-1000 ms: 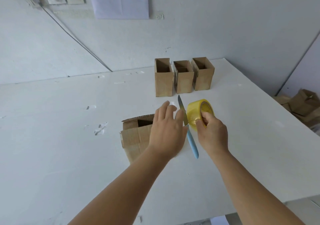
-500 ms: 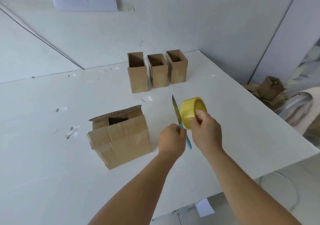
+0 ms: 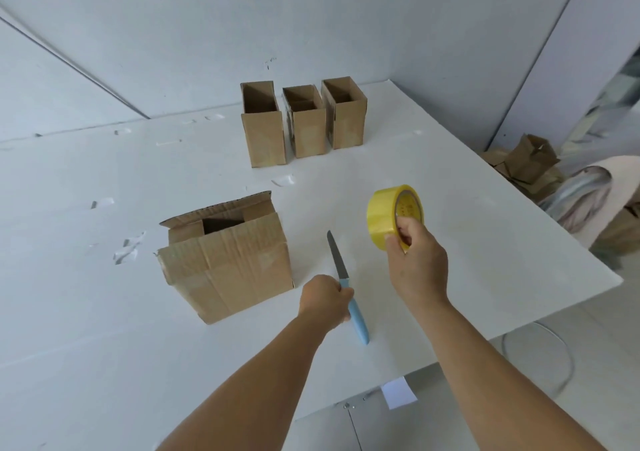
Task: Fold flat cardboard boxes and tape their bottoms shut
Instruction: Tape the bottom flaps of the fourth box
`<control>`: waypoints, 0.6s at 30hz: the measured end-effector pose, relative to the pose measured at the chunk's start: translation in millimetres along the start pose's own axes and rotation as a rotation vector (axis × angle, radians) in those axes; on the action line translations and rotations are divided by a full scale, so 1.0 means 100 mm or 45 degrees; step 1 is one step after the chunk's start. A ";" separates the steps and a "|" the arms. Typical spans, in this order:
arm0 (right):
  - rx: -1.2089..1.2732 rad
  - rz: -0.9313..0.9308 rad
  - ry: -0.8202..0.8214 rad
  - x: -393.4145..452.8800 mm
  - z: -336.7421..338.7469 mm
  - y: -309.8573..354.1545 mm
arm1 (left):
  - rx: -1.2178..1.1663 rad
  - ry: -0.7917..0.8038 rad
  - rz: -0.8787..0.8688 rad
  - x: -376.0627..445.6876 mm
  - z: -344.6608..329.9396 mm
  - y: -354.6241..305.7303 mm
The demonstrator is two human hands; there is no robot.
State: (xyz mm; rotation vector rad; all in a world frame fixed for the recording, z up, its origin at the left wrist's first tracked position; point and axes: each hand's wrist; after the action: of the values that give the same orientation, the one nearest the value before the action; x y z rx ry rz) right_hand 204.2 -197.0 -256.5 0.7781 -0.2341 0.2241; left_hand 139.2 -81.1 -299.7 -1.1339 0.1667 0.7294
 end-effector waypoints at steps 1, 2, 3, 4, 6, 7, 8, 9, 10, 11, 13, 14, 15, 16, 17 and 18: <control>0.011 -0.002 -0.001 0.00 -0.01 0.00 | -0.001 -0.022 -0.020 0.00 0.02 -0.01; 0.023 -0.004 -0.008 -0.01 -0.01 0.01 | 0.002 -0.049 -0.048 -0.01 0.05 -0.01; 0.033 -0.005 -0.017 -0.01 -0.01 0.02 | -0.004 -0.076 -0.087 -0.02 0.07 -0.03; 0.044 -0.003 -0.024 -0.01 -0.02 0.03 | -0.029 -0.103 -0.140 -0.03 0.09 -0.06; 0.074 -0.003 -0.023 -0.03 -0.02 0.07 | -0.121 -0.151 -0.274 -0.08 0.14 -0.15; 0.089 0.000 -0.022 -0.04 -0.02 0.09 | -0.195 -0.157 -0.337 -0.11 0.17 -0.21; 0.101 0.012 -0.022 -0.05 -0.02 0.12 | -0.280 -0.144 -0.390 -0.15 0.20 -0.29; 0.113 0.028 -0.026 -0.06 -0.01 0.15 | -0.354 -0.122 -0.433 -0.19 0.23 -0.37; 0.133 0.042 -0.031 -0.07 0.00 0.18 | -0.401 -0.103 -0.470 -0.22 0.27 -0.44; 0.160 0.054 -0.035 -0.08 0.02 0.22 | -0.414 -0.099 -0.507 -0.25 0.31 -0.51; 0.218 0.082 -0.051 -0.09 0.06 0.31 | -0.400 -0.165 -0.563 -0.30 0.38 -0.62; 0.248 0.097 -0.060 -0.10 0.08 0.36 | -0.417 -0.225 -0.570 -0.33 0.42 -0.67; 0.279 0.112 -0.067 -0.10 0.10 0.41 | -0.453 -0.280 -0.569 -0.34 0.46 -0.70; 0.310 0.128 -0.071 -0.10 0.12 0.46 | -0.500 -0.313 -0.568 -0.36 0.50 -0.73; 0.336 0.143 -0.074 -0.10 0.13 0.52 | -0.536 -0.334 -0.573 -0.39 0.55 -0.75; 0.360 0.154 -0.077 -0.09 0.15 0.57 | -0.540 -0.363 -0.586 -0.41 0.59 -0.77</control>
State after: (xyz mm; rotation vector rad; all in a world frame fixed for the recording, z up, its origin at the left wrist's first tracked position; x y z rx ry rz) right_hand 177.8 -169.2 -211.3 1.0531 -0.3110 0.3533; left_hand 140.9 -64.8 -195.6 -1.3883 -0.4981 0.5133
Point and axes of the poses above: each hand's wrist, its own x-axis towards the middle knuckle, its own z-axis out of the back of the hand, y = z × x, and after that the axes turned 8 degrees about -x, right-handed
